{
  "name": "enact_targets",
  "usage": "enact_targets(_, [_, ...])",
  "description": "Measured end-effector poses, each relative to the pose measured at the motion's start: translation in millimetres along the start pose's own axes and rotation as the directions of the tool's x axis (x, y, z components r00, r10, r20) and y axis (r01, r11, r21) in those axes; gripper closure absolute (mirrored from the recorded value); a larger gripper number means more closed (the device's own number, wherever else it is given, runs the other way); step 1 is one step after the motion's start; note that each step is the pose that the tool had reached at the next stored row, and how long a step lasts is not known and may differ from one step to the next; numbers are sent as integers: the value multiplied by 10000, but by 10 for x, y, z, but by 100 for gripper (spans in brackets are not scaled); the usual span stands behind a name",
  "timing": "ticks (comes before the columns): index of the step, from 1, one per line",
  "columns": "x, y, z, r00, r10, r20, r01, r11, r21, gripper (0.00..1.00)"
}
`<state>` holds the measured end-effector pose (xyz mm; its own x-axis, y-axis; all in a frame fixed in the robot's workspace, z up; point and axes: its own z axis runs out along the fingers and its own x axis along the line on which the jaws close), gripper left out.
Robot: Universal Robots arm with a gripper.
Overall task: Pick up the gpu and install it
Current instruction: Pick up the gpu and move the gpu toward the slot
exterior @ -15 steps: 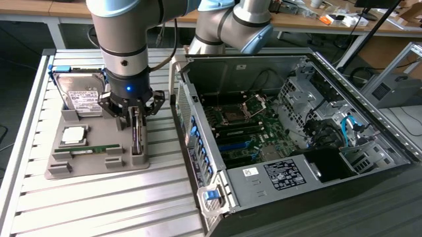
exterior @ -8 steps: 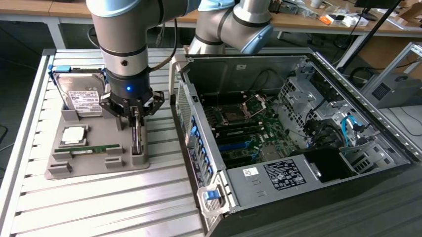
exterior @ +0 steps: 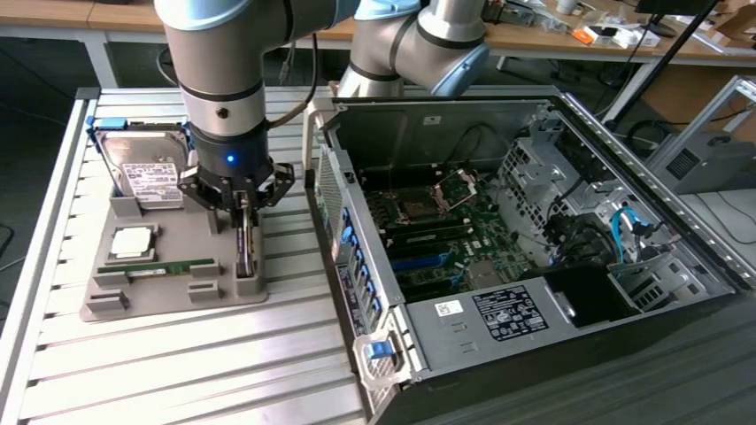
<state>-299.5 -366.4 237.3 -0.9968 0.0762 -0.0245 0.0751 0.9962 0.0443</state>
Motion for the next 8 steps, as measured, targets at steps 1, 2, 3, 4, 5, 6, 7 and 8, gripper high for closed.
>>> enact_targets(1, [0,0,0,10000,0,0,0,10000,0,70])
enact_targets(2, [0,0,0,10000,0,0,0,10000,0,70])
enact_targets(3, [0,0,0,10000,0,0,0,10000,0,70])
enact_targets(4, [0,0,0,10000,0,0,0,10000,0,70])
enact_targets(5, [0,0,0,10000,0,1,0,10000,0,70])
enact_targets(6, [0,0,0,10000,0,1,0,10000,0,70])
enact_targets(7, [0,0,0,10000,0,0,0,10000,0,70])
enact_targets(8, [0,0,0,10000,0,0,0,10000,0,70])
